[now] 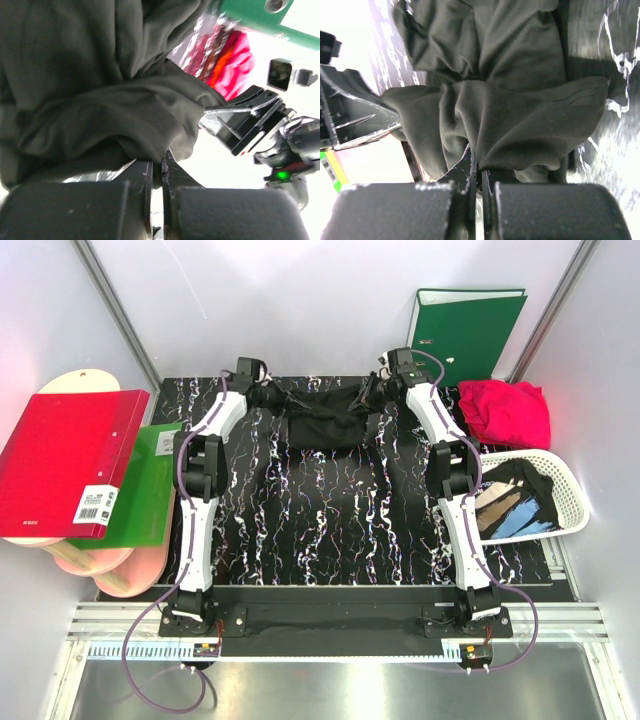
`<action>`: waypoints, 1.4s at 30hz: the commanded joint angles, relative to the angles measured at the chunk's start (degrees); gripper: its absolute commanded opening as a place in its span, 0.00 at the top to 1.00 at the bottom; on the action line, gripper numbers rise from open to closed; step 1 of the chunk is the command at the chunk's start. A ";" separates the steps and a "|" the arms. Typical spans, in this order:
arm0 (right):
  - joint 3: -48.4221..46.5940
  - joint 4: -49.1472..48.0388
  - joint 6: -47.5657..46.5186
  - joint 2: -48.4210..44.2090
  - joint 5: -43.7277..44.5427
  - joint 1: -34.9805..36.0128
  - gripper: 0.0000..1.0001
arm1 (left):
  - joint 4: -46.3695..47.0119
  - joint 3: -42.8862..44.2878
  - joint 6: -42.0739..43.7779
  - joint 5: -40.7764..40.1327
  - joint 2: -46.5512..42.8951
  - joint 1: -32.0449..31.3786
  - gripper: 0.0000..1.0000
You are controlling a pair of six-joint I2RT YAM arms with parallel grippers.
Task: Fold and stack the t-shirts
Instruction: Fold the long partially folded tshirt into a neat square, then smooth out wrinkles on the folded tshirt
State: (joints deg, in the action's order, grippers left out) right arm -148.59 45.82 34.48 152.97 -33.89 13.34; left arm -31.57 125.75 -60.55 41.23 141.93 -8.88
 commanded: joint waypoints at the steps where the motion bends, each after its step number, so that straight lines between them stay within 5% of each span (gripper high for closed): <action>1: -3.11 -11.08 3.31 0.14 1.72 -0.34 1.00 | 20.47 -3.22 -11.32 6.14 0.28 1.68 0.74; 2: -3.10 -11.98 3.57 0.14 2.42 -0.34 0.99 | 25.81 -4.02 -14.30 6.49 0.28 1.94 0.44; 5: -3.02 -15.76 3.49 0.49 4.97 -0.25 0.90 | 31.29 -7.79 -16.52 5.71 -0.77 2.47 0.27; 8: -3.02 -17.61 2.79 1.11 9.17 -0.07 0.32 | 30.52 -9.74 -13.90 3.07 -3.14 3.08 0.01; 9: -2.49 -17.78 1.22 0.76 10.67 0.19 0.01 | 29.30 -8.78 -12.84 2.72 -3.50 3.17 0.01; 16: 6.56 -25.52 -5.38 -5.74 19.73 2.21 0.00 | 28.14 -9.83 -10.03 4.99 -6.05 3.17 0.01; 23: 13.67 -25.17 -7.76 -16.54 19.04 2.39 0.00 | 25.25 -9.91 -5.99 5.53 -11.75 3.26 0.01; 28: 19.56 -20.70 -5.83 -23.76 16.40 2.48 0.08 | 18.76 -12.81 0.68 4.65 -16.68 3.00 0.01; 30: 21.85 -19.19 -4.78 -25.34 14.30 2.48 0.24 | 16.82 -15.27 2.80 4.21 -18.17 2.82 0.09; 31: 22.64 -18.84 -4.86 -25.61 12.64 2.39 0.43 | 15.50 -16.41 4.46 4.03 -18.61 2.73 0.18; 32: 24.39 -18.84 -4.34 -25.79 9.14 2.39 0.77 | 15.31 -19.12 5.09 4.55 -19.40 2.56 0.95; 33: 25.36 -18.84 -3.46 -25.44 7.54 2.39 1.00 | 14.62 -20.45 5.88 4.30 -19.67 2.47 1.00; 38: 25.47 -18.49 3.47 -17.54 -8.35 2.65 1.00 | 5.22 -27.13 13.70 3.85 -20.64 2.64 1.00; 42: 21.95 -16.91 4.46 -9.81 -12.08 3.27 1.00 | 1.17 -30.30 18.62 2.63 -22.31 2.73 1.00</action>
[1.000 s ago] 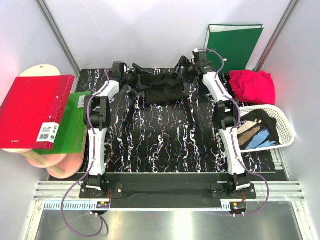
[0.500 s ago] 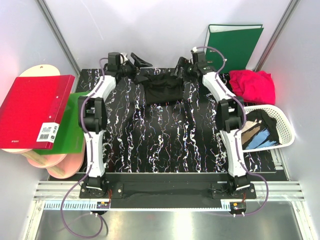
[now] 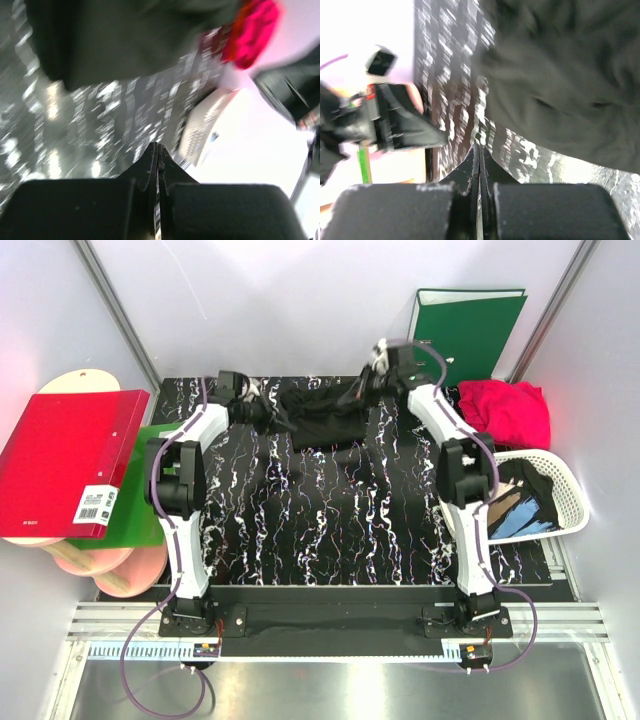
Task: Fold and stack the t-shirts
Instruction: Smooth out wrinkles on the folded tshirt
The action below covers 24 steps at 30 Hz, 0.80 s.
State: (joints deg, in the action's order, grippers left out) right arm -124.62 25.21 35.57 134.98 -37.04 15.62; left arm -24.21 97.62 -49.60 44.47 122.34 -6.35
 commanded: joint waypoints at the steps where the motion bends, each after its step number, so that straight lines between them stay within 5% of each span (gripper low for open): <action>1: -2.90 4.40 3.28 9.15 -8.84 0.99 1.00 | -6.90 -2.52 9.07 -0.61 -2.90 0.28 1.00; 14: -31.45 12.32 4.06 24.80 -2.95 0.64 1.00 | -11.30 -4.28 13.30 -1.40 -2.81 0.72 1.00; 24: -32.08 7.05 6.44 28.49 1.09 0.29 1.00 | -12.70 -3.05 14.18 -1.57 -1.14 0.72 1.00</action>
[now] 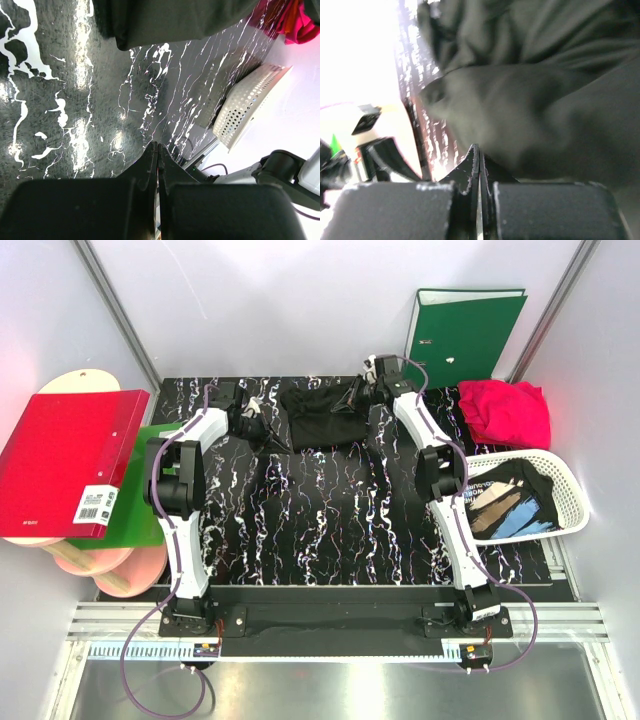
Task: Fold and stack the t-shirts
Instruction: Smooth out wrinkles on the folded tshirt
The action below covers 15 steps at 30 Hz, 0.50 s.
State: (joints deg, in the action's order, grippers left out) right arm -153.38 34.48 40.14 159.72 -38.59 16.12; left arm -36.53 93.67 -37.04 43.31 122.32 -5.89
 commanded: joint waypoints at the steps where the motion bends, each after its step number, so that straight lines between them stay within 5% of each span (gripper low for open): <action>1: -5.07 -2.75 2.22 4.54 4.03 -0.12 1.00 | -0.64 0.90 1.96 -0.94 -1.30 0.27 1.00; 5: -3.68 -9.42 2.31 4.82 10.54 -0.04 1.00 | -1.52 0.29 2.67 -1.65 -1.47 0.27 0.99; 9: -4.03 -14.87 -0.93 2.18 16.61 -0.04 0.82 | -1.61 0.02 3.02 -2.70 -1.39 0.27 0.65; 10: -4.21 -15.49 -3.29 1.22 17.57 -0.04 0.79 | -1.61 0.55 2.94 -3.40 -1.04 0.27 0.40; 13: -0.28 -15.67 -7.95 -5.36 19.33 -0.30 0.57 | -1.61 2.65 2.67 -5.85 -0.16 0.00 0.01; 15: 3.77 -15.76 -9.29 -11.95 20.30 -0.65 0.41 | -0.47 3.71 1.80 -6.39 0.54 -0.44 0.01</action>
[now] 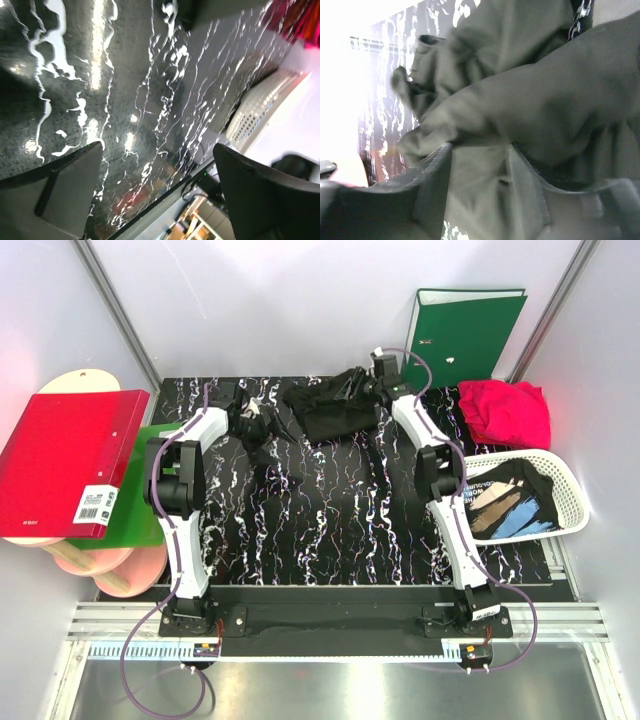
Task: Fold and stack the t-shirts
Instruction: Smooth out wrinkles on the folded tshirt
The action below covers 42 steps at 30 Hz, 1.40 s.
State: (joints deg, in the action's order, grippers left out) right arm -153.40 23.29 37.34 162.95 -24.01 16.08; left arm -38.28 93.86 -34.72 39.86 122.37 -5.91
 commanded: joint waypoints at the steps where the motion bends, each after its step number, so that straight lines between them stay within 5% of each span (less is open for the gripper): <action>1: 8.25 -4.48 -6.84 -17.47 5.90 -0.87 0.34 | 1.80 4.39 -1.22 -3.64 1.38 -0.59 0.01; 3: 12.76 -4.39 -7.46 -23.80 5.73 -1.66 0.20 | 5.31 4.40 -4.11 -4.00 2.08 -1.12 0.01; 6: 21.63 -4.48 -8.25 -31.36 5.99 -2.89 0.13 | 11.97 3.87 -9.37 -2.24 3.93 -2.25 0.01; 20: 43.27 -4.48 -8.95 -48.25 3.88 -7.72 0.11 | 18.60 16.26 -18.45 -6.89 16.41 -10.08 0.03; 21: 43.62 -4.57 -8.87 -48.78 3.53 -8.07 0.11 | 18.59 16.87 -18.63 -7.16 17.20 -10.26 0.05; 23: 44.68 -4.48 -8.87 -49.57 2.92 -8.78 0.11 | 18.86 17.14 -20.03 -7.69 18.08 -10.35 0.29; 24: 45.55 -4.48 -8.69 -49.92 2.57 -9.04 0.11 | 19.03 17.49 -20.38 -7.34 19.13 -10.35 0.44; 25: 46.00 -4.48 -8.78 -50.71 2.48 -9.04 0.11 | 19.03 17.75 -20.65 -6.90 19.57 -10.35 0.76; 27: 47.75 -4.48 -8.60 -51.42 2.13 -9.39 0.11 | 18.95 17.58 -20.92 -7.16 19.93 -10.35 1.00; 35: 54.34 -4.83 -7.90 -54.67 -0.25 -9.48 0.11 | 15.97 11.44 -18.47 -8.65 14.40 -10.26 1.00; 42: 56.81 -5.36 -7.37 -54.24 -2.44 -9.40 0.11 | 12.97 -6.02 -14.50 -7.86 0.97 -10.08 1.00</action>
State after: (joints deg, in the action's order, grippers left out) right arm -97.21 19.57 29.78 110.72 -23.79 6.70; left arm -22.24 96.16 -52.77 33.19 132.73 -16.38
